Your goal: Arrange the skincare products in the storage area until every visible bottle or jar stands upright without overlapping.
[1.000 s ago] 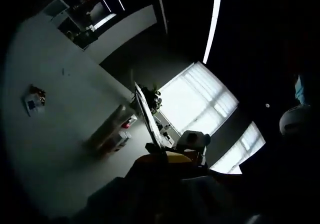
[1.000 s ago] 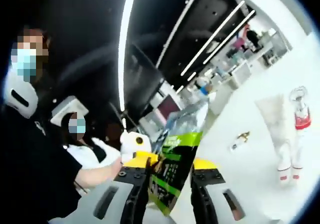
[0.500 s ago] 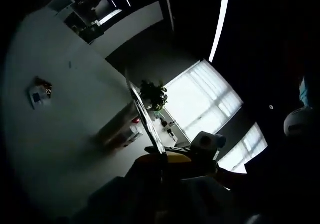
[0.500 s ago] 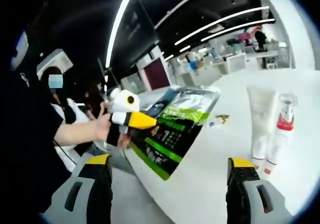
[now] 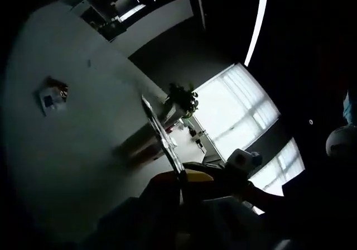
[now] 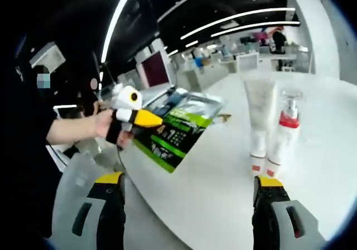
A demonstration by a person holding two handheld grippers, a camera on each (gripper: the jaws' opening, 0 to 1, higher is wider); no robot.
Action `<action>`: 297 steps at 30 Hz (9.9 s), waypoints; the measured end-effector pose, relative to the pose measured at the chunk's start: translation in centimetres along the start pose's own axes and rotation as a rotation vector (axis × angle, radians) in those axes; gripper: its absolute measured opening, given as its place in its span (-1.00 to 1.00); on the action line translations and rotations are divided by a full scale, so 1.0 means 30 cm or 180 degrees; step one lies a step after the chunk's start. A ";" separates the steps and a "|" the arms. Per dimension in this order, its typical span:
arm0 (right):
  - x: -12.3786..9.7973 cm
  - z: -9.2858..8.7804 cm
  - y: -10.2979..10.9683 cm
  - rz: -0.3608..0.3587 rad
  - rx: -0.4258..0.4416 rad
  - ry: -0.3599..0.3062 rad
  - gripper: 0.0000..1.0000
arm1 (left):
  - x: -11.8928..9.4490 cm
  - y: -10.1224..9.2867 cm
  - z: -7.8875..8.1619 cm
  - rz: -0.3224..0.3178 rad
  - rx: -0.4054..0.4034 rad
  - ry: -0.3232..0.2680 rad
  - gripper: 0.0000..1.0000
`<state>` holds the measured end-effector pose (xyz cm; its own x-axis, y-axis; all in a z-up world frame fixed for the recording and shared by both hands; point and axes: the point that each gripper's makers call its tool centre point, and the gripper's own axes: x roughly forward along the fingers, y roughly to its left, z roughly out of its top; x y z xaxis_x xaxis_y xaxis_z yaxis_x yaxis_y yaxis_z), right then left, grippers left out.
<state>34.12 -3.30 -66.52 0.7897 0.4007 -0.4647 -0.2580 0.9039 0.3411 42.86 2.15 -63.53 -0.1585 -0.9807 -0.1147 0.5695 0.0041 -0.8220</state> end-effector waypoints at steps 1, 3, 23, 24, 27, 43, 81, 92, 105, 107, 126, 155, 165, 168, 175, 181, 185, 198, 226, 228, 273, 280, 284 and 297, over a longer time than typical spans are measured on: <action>-0.005 -0.004 -0.005 -0.0012 0.0018 0.0002 0.99 | 0.005 0.012 -0.001 0.0021 -0.0013 0.0007 -1.00; -0.017 -0.011 -0.017 -0.0054 0.0065 -0.0010 0.99 | 0.015 0.032 -0.005 0.0045 -0.0049 0.0033 -1.00; -0.079 -0.069 -0.100 -0.0337 -0.0163 0.0257 0.99 | 0.111 0.237 -0.032 0.0359 -0.0211 0.0262 -1.00; -0.085 -0.069 -0.107 -0.0349 -0.0160 0.0249 0.99 | 0.116 0.250 -0.032 0.0374 -0.0223 0.0267 -1.00; -0.098 -0.058 -0.121 -0.0385 -0.0086 0.0181 0.99 | 0.129 0.265 -0.036 0.0405 -0.0249 0.0279 -1.00; -0.116 -0.068 -0.193 -0.0636 0.0054 0.0107 0.99 | 0.191 0.340 -0.078 0.0604 -0.0278 0.0481 -1.00; -0.107 -0.112 -0.201 -0.0702 -0.0063 0.0342 0.98 | 0.253 0.383 -0.092 0.0895 -0.0247 0.0705 -1.00; -0.106 -0.121 -0.199 -0.0700 -0.0084 0.0395 0.98 | 0.248 0.391 -0.092 0.0912 -0.0194 0.0737 -1.00; -0.104 -0.127 -0.196 -0.0687 -0.0100 0.0426 0.98 | 0.210 0.421 -0.103 0.1123 0.0010 0.0883 -0.54; -0.103 -0.127 -0.196 -0.0687 -0.0105 0.0431 0.98 | 0.209 0.419 -0.104 0.1125 0.0019 0.0889 -0.53; -0.100 -0.137 -0.193 -0.0677 -0.0129 0.0484 0.98 | 0.200 0.379 -0.114 0.1293 0.0265 0.1070 0.10; -0.096 -0.149 -0.191 -0.0668 -0.0165 0.0552 0.98 | 0.175 0.369 -0.091 0.1548 0.0438 0.1093 0.54; -0.099 -0.149 -0.197 -0.0722 -0.0243 0.0574 0.98 | 0.131 0.328 -0.093 0.1583 0.0650 0.1084 0.63; -0.101 -0.145 -0.200 -0.0742 -0.0255 0.0563 0.98 | 0.111 0.314 -0.093 0.1586 0.0671 0.1060 0.64; -0.101 -0.145 -0.201 -0.0750 -0.0273 0.0568 0.98 | 0.043 0.280 -0.097 0.1600 0.0676 0.0963 0.73; -0.098 -0.151 -0.193 -0.0742 -0.0347 0.0619 0.98 | -0.021 0.246 -0.122 0.1622 0.0778 0.0960 0.86; -0.099 -0.154 -0.192 -0.0747 -0.0372 0.0641 0.98 | -0.056 0.220 -0.138 0.1590 0.0942 0.0919 0.98; -0.111 -0.172 -0.162 -0.0777 -0.0402 0.0636 0.98 | -0.214 0.155 -0.208 0.1694 0.1128 0.0917 0.98; -0.259 -0.130 -0.244 -0.1448 -0.0675 0.0518 0.84 | -0.452 0.130 -0.199 0.2713 0.1969 0.0423 0.59; -0.248 -0.145 -0.255 -0.1504 -0.0695 0.0546 0.81 | -0.449 0.135 -0.193 0.2721 0.1925 0.0372 0.54; -0.197 -0.099 -0.221 -0.1215 -0.1007 0.0380 0.74 | -0.461 0.178 -0.160 0.3051 0.1891 0.0230 0.69; -0.188 -0.066 -0.200 -0.1080 -0.0751 0.0126 0.91 | -0.471 0.190 -0.158 0.3141 0.1873 0.0239 0.75; -0.189 -0.062 -0.197 -0.1102 -0.0821 0.0113 0.88 | -0.473 0.195 -0.160 0.3136 0.1806 0.0187 0.78; -0.205 -0.064 -0.221 -0.1239 -0.0875 0.0165 0.79 | -0.451 0.190 -0.173 0.3067 0.1880 0.0337 0.75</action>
<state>29.91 -11.46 -67.48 0.8299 0.0253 -0.5574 -0.0919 0.9915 -0.0919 44.06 16.45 -69.57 0.5004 -0.5974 -0.6267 0.7780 0.6278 0.0227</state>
